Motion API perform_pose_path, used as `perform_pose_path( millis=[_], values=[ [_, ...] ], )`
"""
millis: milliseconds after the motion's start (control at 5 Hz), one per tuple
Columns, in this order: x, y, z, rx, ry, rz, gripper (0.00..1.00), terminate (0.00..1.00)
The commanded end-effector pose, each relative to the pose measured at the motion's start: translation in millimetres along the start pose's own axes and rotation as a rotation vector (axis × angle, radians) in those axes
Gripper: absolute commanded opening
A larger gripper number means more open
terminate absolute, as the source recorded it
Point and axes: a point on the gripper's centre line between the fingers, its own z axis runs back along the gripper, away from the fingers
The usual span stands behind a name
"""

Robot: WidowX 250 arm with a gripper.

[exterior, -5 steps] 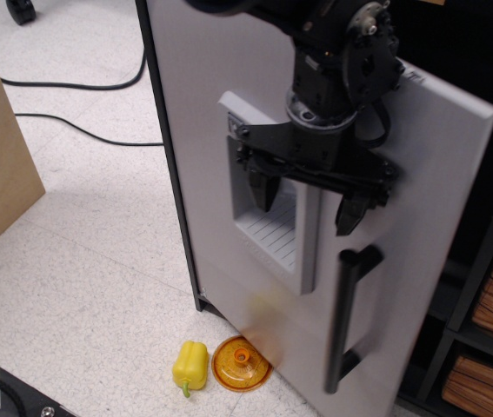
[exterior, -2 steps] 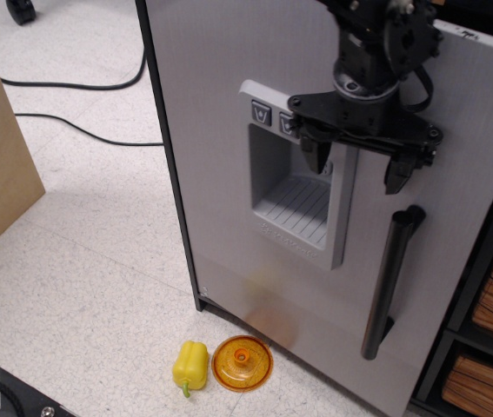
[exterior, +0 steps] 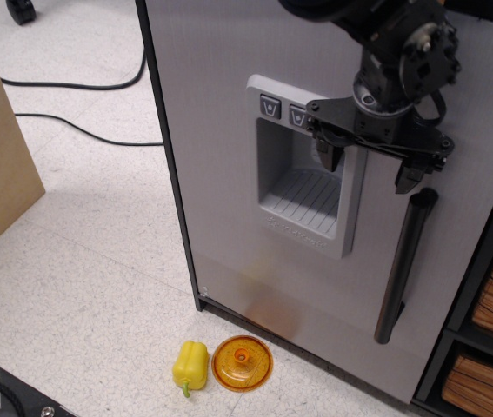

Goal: Close fridge

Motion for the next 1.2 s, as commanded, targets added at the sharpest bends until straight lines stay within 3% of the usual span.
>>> perform_pose_path(
  millis=[0,600,1000],
  values=[
    [17.2,-4.8,15.4,-0.023,-0.079,0.025,1.0,0.0],
    [15.7,-6.8,10.9,-0.04,-0.118,0.046,1.0,0.0],
    [7.7,-3.1,25.2,-0.033,-0.095,0.036,1.0,0.0]
  ],
)
